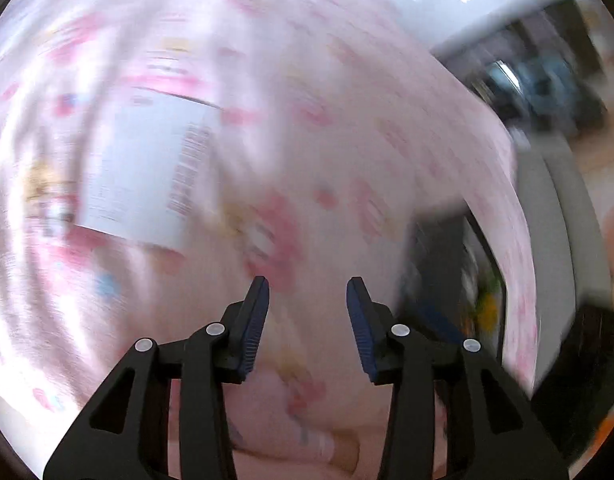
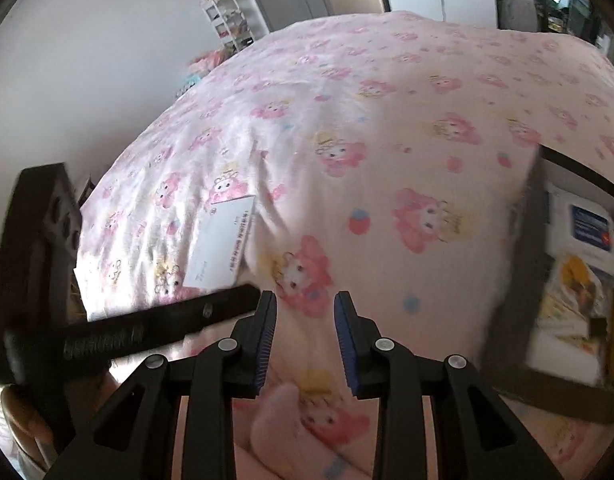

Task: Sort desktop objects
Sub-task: 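Pinch the envelope edge with the right gripper and raise it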

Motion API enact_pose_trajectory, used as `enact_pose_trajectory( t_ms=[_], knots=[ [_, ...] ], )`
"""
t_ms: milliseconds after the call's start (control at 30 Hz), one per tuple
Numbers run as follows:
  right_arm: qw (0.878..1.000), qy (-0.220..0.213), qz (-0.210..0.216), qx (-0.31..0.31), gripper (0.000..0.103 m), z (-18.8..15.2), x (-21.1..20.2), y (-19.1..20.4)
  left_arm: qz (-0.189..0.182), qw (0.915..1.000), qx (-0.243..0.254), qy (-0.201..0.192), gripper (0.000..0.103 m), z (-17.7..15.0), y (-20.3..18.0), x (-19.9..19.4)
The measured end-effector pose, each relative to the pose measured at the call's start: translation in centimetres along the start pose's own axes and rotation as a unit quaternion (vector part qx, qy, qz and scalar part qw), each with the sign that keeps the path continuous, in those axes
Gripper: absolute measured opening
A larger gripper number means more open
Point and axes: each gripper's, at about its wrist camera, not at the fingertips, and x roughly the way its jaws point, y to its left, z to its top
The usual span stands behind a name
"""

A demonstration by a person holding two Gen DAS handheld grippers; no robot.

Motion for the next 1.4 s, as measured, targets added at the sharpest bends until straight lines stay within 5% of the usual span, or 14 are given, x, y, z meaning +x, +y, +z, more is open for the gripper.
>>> enact_pose_trajectory(
  t_ms=[133,267,600,667,700,733,800,933,1067,1233,1400],
  knots=[
    [0.999,0.038,0.012,-0.013,0.027,1.0,4.6,2.1,0.017,0.9897,-0.139,-0.027,0.041,2.7,6.0,0.6],
    [0.995,0.093,0.025,-0.001,0.027,1.4,10.3,3.4,0.005,0.9634,-0.268,0.006,0.041,2.3,11.4,2.8],
    [0.987,0.152,0.051,0.014,0.030,2.3,18.0,5.1,0.055,0.9540,-0.295,-0.010,0.042,2.6,12.6,3.9],
    [0.987,0.147,0.065,0.016,0.030,2.0,18.1,5.1,0.055,0.9546,-0.293,-0.011,0.042,2.5,12.2,4.0],
    [0.987,0.144,0.071,0.015,0.026,1.9,18.1,5.2,0.053,0.9559,-0.289,-0.010,0.042,2.4,11.8,4.1],
    [0.987,0.139,0.080,0.010,0.012,1.9,17.9,5.4,0.049,0.9577,-0.283,-0.007,0.042,2.4,11.5,4.2],
    [0.988,0.130,0.089,-0.002,0.009,1.9,17.2,5.8,0.047,0.9616,-0.270,-0.001,0.043,2.3,10.5,4.4],
    [0.989,0.103,0.101,-0.021,0.005,1.8,14.4,6.0,0.069,0.9831,-0.169,-0.011,0.046,2.4,5.2,4.7],
    [0.994,0.067,0.077,-0.032,0.005,1.1,10.8,5.1,0.050,0.9937,-0.101,0.000,0.049,1.3,0.7,5.9],
    [0.999,0.035,0.034,-0.019,0.005,-0.5,6.5,1.7,-0.023,0.9958,-0.059,0.066,0.052,-1.1,-3.3,8.5],
    [1.000,0.007,0.006,0.013,0.004,-2.0,2.8,-2.3,-0.089,0.9882,-0.014,0.124,0.052,-3.2,-7.3,10.4]
  ],
)
